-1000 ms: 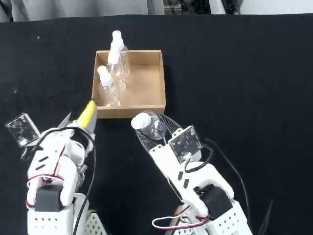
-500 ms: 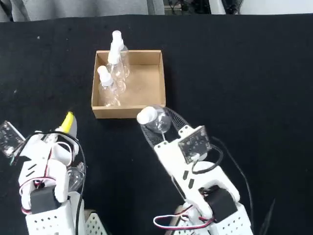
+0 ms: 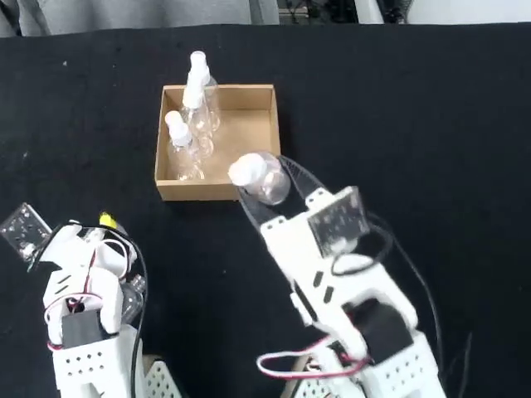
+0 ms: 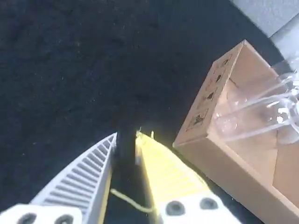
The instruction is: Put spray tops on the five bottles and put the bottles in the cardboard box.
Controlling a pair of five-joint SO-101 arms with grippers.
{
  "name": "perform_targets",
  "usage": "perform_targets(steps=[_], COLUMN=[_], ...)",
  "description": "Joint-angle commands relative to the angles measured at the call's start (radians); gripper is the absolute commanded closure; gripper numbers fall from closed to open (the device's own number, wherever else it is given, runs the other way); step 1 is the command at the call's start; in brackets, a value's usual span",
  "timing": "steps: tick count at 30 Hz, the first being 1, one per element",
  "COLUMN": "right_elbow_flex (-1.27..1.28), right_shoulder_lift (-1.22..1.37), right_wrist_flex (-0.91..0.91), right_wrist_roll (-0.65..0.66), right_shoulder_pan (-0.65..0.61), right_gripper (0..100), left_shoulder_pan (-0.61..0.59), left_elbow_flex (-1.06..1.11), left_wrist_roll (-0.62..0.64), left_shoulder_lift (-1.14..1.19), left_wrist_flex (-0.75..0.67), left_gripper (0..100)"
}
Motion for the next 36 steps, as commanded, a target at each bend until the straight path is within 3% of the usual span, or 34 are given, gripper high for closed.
perform_targets(steps=[1,14,21,36], right_elbow_flex=[-0.108,-0.255,-0.328,-0.443], right_shoulder_lift=[0.162,0.639,0.852,1.233], right_wrist_flex=[-0.089,-0.374,-0.522,-0.862], right_wrist_roll=[0.0,-0.002,-0.164,-0.31], right_shoulder_pan=[0.034,0.095,0.138,0.212], right_gripper=[98.3,98.3,98.2,98.2], left_shoulder_pan=[-0.01,-0.01,-0.012,-0.012], left_elbow_flex=[-0.016,-0.015,-0.015,-0.015], left_wrist_roll=[-0.011,-0.012,-0.012,-0.012], left_shoulder_lift=[-0.015,-0.015,-0.015,-0.015], left_wrist_flex=[-0.026,-0.026,-0.026,-0.026], left_gripper=[96,97,97,97])
